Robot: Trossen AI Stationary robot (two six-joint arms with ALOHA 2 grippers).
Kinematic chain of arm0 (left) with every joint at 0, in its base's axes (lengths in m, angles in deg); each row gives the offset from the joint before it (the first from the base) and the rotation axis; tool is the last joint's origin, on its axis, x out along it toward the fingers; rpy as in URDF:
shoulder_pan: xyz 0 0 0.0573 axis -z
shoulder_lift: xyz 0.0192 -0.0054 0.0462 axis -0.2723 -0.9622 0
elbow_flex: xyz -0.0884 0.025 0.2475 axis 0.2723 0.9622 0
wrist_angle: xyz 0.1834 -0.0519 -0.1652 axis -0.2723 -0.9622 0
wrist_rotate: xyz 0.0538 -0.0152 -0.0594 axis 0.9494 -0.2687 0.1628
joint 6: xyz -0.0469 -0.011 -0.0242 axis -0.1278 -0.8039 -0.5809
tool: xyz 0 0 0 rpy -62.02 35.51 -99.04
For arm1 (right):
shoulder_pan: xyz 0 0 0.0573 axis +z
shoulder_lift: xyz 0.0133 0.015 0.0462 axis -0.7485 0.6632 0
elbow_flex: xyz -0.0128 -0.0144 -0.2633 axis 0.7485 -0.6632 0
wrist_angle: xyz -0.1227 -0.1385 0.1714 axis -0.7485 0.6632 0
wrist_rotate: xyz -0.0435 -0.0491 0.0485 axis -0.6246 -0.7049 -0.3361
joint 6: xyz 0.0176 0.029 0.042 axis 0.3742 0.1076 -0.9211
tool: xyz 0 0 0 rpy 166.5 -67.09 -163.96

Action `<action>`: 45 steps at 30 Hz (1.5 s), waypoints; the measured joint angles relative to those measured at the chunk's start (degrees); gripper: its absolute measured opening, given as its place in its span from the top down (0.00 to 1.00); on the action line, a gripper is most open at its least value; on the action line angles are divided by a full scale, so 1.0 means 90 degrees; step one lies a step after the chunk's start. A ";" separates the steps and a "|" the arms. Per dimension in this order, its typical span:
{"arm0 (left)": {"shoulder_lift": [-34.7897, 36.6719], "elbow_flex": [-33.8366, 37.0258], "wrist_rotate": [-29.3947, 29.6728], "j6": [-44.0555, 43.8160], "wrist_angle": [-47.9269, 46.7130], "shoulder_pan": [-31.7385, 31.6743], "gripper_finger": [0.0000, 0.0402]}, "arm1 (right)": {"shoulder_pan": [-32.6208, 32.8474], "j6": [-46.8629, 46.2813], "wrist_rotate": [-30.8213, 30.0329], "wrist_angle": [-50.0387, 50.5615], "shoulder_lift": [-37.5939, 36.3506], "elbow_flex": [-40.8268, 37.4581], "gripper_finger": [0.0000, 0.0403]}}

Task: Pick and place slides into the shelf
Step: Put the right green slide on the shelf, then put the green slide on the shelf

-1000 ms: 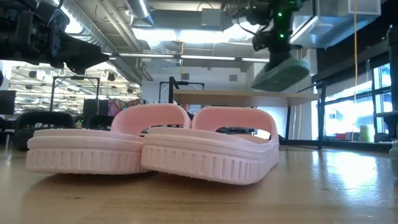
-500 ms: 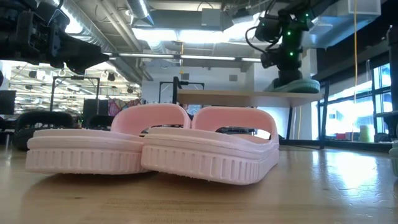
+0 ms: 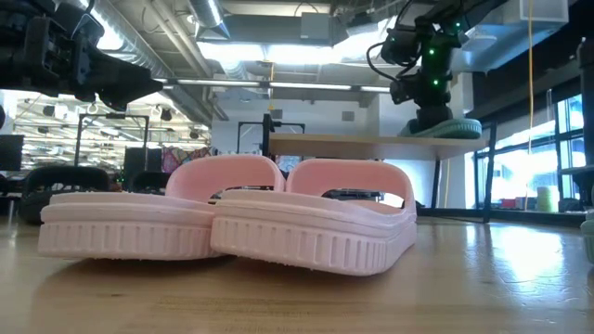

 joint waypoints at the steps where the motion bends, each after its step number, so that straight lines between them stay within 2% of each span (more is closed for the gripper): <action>1: 0.0000 0.0002 0.0000 0.0000 0.0000 0.0002 0.49 | 0.0000 0.0000 0.0001 0.0000 0.0000 0.0000 0.75; 11: 0.0000 0.0002 0.0000 0.0000 0.0000 0.0001 0.49 | 0.0189 0.0005 0.0069 0.0204 0.0015 0.0211 0.51; 17: 0.0000 0.0001 0.0000 -0.0002 0.0000 0.0002 0.49 | 0.0333 -0.0131 0.0064 0.0543 0.0015 0.0615 0.45; 20: 0.0000 0.0002 0.0000 -0.0002 0.0000 0.0000 0.49 | 0.0403 -0.0425 0.0066 0.1285 0.0015 0.0923 0.44; 23: 0.0000 0.0000 0.0000 -0.0002 0.0000 0.0000 0.49 | 0.0551 -0.1205 0.0135 0.2315 0.0012 0.1384 0.46; 27: 0.0000 0.0001 0.0000 -0.0002 0.0000 0.0001 0.49 | 0.0976 -0.2774 0.1052 0.3827 0.0005 0.2147 0.47; 31: 0.0000 0.0000 0.0000 -0.0002 0.0000 0.0000 0.49 | 0.1750 -0.4258 0.2358 0.4732 0.0000 0.2656 0.47; 34: -0.0002 0.0002 0.0000 -0.0002 0.0000 0.0000 0.49 | 0.2586 -0.5384 0.2865 0.4808 -0.0001 0.2718 0.47; 40: 0.0000 0.0001 -0.0001 -0.0007 0.0000 0.0000 0.49 | 0.4669 -0.7169 0.3061 0.4804 0.0002 0.2212 0.47; 45: -0.0002 0.0000 -0.0002 -0.0009 0.0000 0.0002 0.49 | 0.6337 -0.9476 0.3065 0.4564 0.0002 0.1381 0.47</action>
